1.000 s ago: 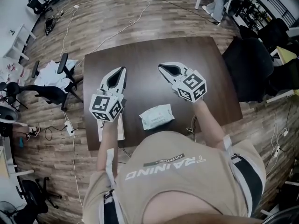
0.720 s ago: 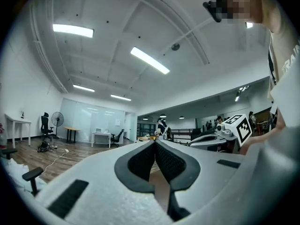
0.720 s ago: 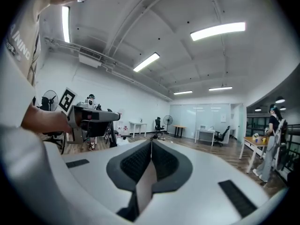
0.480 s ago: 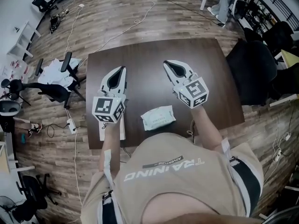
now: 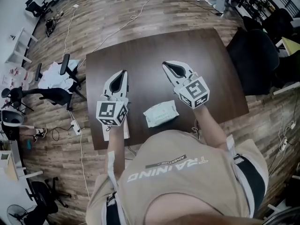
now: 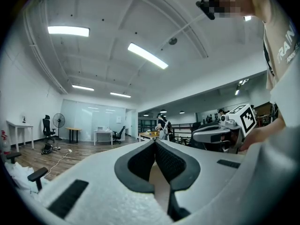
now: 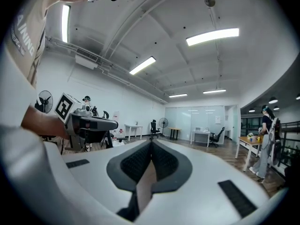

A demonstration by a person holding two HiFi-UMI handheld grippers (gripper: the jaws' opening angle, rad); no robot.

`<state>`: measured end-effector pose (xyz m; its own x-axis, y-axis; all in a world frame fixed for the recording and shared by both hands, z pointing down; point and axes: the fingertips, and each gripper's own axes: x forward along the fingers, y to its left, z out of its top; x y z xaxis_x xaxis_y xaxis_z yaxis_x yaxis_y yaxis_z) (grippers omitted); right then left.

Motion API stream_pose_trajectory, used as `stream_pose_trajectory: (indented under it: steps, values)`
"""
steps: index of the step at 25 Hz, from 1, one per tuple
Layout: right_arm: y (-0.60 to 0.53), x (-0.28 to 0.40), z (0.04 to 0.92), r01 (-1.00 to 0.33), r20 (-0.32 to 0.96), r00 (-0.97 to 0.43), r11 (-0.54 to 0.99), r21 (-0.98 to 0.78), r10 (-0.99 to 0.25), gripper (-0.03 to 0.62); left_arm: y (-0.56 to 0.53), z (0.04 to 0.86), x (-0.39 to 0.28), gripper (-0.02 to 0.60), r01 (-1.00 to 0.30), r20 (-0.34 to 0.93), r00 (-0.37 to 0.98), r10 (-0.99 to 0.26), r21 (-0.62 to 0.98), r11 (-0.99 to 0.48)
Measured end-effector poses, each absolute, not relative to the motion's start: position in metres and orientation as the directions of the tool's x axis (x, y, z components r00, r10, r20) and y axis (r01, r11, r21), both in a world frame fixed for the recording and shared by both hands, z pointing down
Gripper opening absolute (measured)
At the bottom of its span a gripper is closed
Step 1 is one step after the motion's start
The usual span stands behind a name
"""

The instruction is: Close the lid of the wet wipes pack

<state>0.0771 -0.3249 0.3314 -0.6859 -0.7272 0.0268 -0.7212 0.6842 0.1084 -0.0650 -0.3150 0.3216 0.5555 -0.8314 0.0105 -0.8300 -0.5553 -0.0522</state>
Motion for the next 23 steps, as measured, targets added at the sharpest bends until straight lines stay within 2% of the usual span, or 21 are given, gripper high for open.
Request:
stream_pose_trajectory:
  steps: [6, 23]
  values:
    - [-0.318, 0.074, 0.34, -0.704, 0.047, -0.702, 0.703, 0.104, -0.711, 0.014, -0.314, 0.332, -0.061, 0.005, -0.822, 0.028, 0.57, -0.821, 0.001, -0.57]
    - [-0.312, 0.081, 0.349, -0.724, 0.069, -0.676, 0.679, 0.125, -0.734, 0.014, -0.301, 0.341, -0.062, 0.005, -0.823, 0.023, 0.569, -0.822, 0.025, -0.568]
